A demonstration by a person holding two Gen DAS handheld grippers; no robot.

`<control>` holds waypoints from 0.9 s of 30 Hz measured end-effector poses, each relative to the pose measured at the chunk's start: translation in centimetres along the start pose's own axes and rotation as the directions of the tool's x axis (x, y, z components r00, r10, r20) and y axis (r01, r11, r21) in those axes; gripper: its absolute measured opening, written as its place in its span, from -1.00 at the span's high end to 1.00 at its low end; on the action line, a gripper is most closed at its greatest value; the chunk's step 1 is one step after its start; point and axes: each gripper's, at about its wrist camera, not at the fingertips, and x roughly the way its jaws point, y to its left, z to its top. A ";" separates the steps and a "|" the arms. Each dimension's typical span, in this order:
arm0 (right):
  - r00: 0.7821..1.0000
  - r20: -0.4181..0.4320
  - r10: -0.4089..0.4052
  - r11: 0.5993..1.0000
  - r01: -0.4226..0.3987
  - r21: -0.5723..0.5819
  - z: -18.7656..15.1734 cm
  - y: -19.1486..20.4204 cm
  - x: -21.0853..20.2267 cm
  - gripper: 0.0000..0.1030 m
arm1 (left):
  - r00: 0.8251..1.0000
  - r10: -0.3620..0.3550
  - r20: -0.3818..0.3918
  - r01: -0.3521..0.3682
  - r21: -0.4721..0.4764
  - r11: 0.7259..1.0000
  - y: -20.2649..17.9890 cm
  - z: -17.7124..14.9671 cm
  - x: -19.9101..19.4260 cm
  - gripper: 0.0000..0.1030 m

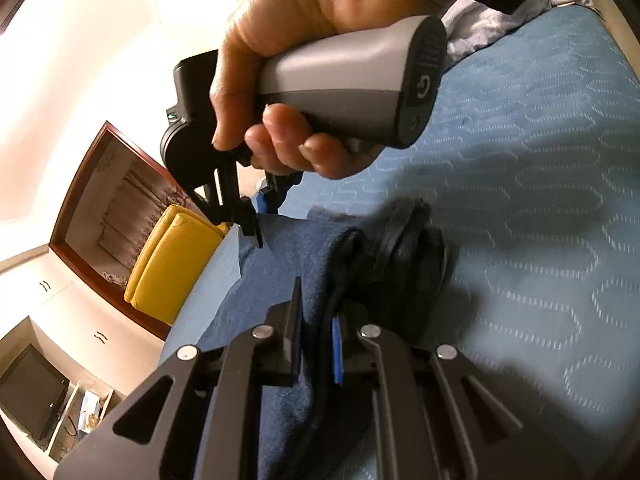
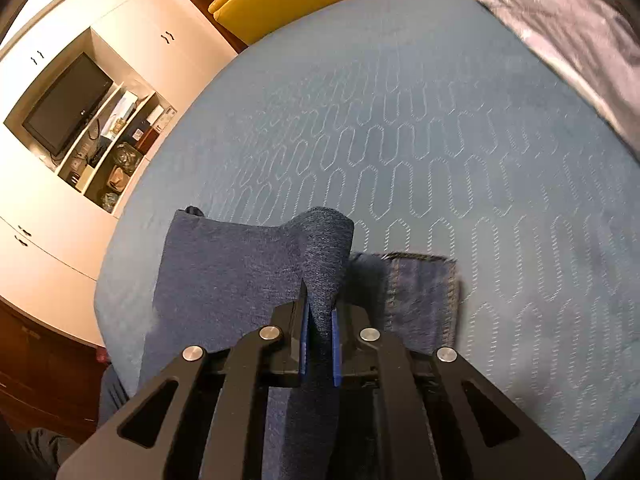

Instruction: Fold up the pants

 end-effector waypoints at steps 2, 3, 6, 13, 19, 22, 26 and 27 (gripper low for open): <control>1.000 0.003 -0.012 1.000 0.012 0.006 -0.1 -0.5 -0.3 0.86 | 1.000 -0.004 0.006 0.004 0.009 1.000 -0.4 0.3 0.1 0.79; 1.000 0.006 -0.010 1.000 0.010 0.014 -0.2 -0.9 -0.4 0.86 | 1.000 -0.008 0.009 0.008 0.015 1.000 -0.6 0.4 0.1 0.79; 1.000 0.016 -0.005 0.999 0.004 0.039 -0.6 -1.9 -0.6 0.86 | 1.000 -0.020 0.013 0.020 0.028 0.999 -1.0 0.5 0.4 0.79; 0.999 0.023 -0.048 0.998 0.047 0.037 -1.8 -2.2 -0.3 0.86 | 0.996 -0.086 -0.013 0.086 0.042 0.995 -1.6 0.1 1.4 0.74; 0.989 0.056 -0.134 0.991 0.133 0.027 -2.5 -1.3 -0.1 0.67 | 0.990 -0.140 0.013 0.140 -0.107 0.984 2.8 -0.4 0.6 -0.29; 0.959 0.155 -0.239 0.971 0.235 0.044 -2.8 -0.6 -3.3 0.48 | 0.979 -0.197 0.050 0.203 -0.217 0.955 6.8 -1.8 -2.0 -0.35; 0.881 0.274 -0.385 0.923 0.375 0.090 -4.7 1.4 -8.2 0.18 | 0.966 -0.254 0.057 0.248 -0.497 0.831 14.9 -4.9 -2.8 -0.38; 0.866 0.289 -0.408 0.912 0.399 0.092 -5.5 2.2 -8.9 0.05 | 0.963 -0.263 0.053 0.243 -0.587 0.772 17.6 -6.0 -1.9 -0.28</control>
